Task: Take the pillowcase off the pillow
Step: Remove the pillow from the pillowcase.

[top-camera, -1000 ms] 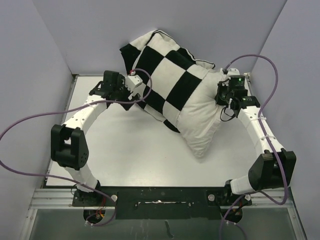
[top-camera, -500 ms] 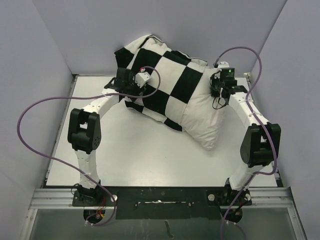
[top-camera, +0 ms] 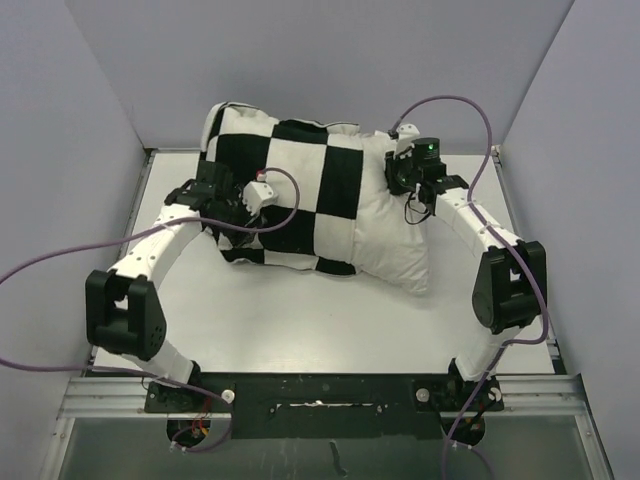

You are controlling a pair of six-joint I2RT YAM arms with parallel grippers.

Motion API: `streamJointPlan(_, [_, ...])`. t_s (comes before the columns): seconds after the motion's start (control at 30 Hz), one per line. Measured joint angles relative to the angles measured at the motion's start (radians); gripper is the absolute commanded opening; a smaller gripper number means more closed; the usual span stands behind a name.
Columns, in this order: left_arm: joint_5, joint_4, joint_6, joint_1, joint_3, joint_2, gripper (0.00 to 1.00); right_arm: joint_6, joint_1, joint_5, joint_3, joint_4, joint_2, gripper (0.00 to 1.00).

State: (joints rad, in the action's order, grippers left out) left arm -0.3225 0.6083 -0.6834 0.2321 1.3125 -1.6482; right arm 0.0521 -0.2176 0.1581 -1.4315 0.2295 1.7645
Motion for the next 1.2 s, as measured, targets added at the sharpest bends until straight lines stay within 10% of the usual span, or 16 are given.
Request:
streamJointPlan(0.23, [0.132,0.298,-0.074,0.151,-0.095,0.278,0.8,0.116,-0.073,0.017,0.0,0.036,0.0,0.0])
streamJointPlan(0.7, [0.343,0.211,-0.195,0.771,-0.402,0.512,0.9,0.314,-0.13,-0.002,-0.027,0.229,0.006,0.0])
streamJointPlan(1.13, [0.422,-0.537,-0.662,0.535,-0.871,0.509,0.87,0.277,-0.037,0.056,-0.064,0.272,0.055,0.0])
streamJointPlan(1.2, [0.372,-0.614,-0.676,0.469,-0.871,0.506,0.84,0.265,-0.03,0.059,-0.101,0.278,0.098,0.15])
